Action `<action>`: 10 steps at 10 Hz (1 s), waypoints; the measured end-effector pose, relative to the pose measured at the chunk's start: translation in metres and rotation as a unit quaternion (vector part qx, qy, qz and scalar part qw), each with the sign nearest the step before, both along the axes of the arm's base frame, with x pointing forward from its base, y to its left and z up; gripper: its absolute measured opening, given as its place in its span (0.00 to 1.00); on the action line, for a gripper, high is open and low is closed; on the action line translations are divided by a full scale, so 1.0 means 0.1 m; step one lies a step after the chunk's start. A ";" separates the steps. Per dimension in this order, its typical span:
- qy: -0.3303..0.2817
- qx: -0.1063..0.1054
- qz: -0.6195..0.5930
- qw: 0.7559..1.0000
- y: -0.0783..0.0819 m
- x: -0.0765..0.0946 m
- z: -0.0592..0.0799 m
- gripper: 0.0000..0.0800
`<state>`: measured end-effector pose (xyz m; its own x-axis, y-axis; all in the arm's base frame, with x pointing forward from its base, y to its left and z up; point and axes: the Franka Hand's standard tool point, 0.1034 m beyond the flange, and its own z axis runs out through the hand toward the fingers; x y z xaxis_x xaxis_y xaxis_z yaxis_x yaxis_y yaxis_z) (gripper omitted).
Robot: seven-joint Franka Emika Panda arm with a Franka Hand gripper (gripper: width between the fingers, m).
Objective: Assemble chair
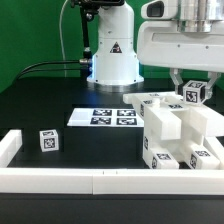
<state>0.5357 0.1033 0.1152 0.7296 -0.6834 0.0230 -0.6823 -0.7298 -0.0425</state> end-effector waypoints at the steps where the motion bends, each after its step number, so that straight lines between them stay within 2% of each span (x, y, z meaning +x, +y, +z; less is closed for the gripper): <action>1: 0.003 0.004 -0.078 0.997 0.01 0.00 0.00 0.36; 3: 0.005 0.012 -0.188 0.982 0.04 0.00 0.00 0.36; 5: 0.005 0.014 -0.197 0.980 0.04 0.00 0.00 0.36; 6: 0.005 0.014 -0.196 0.981 0.04 -0.01 0.00 0.46; 7: 0.005 0.014 -0.193 0.981 0.04 -0.01 0.00 0.66; 8: 0.003 0.012 -0.132 0.991 0.06 -0.01 0.01 0.66; 9: 0.000 0.011 -0.070 0.998 0.09 0.00 0.02 0.78; 10: -0.004 0.009 0.020 1.000 0.10 0.00 0.04 0.78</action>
Offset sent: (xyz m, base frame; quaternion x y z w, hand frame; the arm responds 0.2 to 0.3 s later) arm 0.0020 -0.0013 -0.0019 0.0188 -0.0012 0.1694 0.9854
